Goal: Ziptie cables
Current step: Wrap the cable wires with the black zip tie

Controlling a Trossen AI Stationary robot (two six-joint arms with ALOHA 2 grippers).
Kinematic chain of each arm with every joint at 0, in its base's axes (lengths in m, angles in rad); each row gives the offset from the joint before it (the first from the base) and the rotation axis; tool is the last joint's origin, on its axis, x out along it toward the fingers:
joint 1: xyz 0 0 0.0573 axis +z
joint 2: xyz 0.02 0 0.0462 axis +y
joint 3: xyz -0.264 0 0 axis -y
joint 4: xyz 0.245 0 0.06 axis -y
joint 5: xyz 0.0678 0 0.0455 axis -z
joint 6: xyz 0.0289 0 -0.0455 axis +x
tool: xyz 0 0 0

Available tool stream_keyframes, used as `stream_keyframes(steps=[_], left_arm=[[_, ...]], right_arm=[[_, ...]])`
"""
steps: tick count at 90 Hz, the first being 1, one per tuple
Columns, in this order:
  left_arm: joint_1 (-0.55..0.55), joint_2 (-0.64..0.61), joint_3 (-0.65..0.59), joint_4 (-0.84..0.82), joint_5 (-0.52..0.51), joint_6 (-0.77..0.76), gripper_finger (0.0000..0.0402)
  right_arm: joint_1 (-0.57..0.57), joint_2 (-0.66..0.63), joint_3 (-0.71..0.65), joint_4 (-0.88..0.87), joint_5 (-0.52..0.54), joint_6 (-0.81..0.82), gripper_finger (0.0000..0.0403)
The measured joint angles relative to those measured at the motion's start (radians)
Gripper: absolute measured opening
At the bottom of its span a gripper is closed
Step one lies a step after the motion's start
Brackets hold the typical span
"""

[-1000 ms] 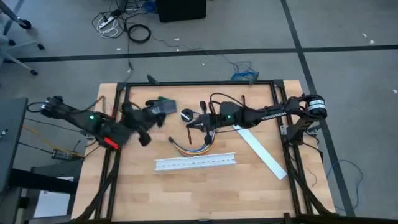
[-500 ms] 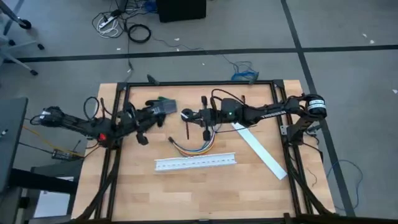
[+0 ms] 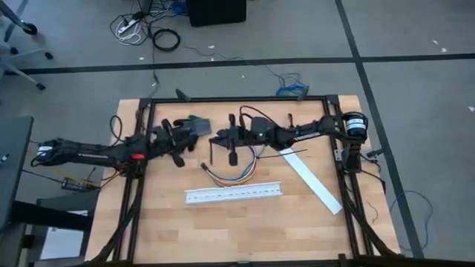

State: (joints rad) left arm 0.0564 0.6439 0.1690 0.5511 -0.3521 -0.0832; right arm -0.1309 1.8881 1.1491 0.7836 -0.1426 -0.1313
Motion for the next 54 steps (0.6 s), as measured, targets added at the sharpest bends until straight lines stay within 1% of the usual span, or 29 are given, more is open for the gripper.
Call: stream_keyframes(steps=[9, 16, 32, 44, 54], left_arm=[[0.009, 0.062, 0.0, 0.063, -0.003, -0.025, 0.0126], [0.015, 0.103, 0.001, 0.117, 0.001, -0.023, 0.0126], [0.025, 0.198, 0.001, 0.211, 0.107, -0.037, 0.0126], [0.024, 0.261, 0.002, 0.27, 0.152, -0.038, 0.0126], [0.024, 0.306, 0.029, 0.279, 0.187, -0.038, 0.0126]], right_arm=[[-0.01, 0.0, 0.018, -0.01, -0.042, 0.004, 0.0], [-0.012, 0.0, 0.021, -0.016, -0.054, 0.007, 0.0], [-0.01, 0.0, 0.023, -0.026, -0.063, 0.007, 0.0], [-0.01, 0.0, 0.023, -0.041, -0.063, 0.007, 0.0], [-0.01, 0.0, 0.023, -0.041, -0.062, 0.006, 0.0]])
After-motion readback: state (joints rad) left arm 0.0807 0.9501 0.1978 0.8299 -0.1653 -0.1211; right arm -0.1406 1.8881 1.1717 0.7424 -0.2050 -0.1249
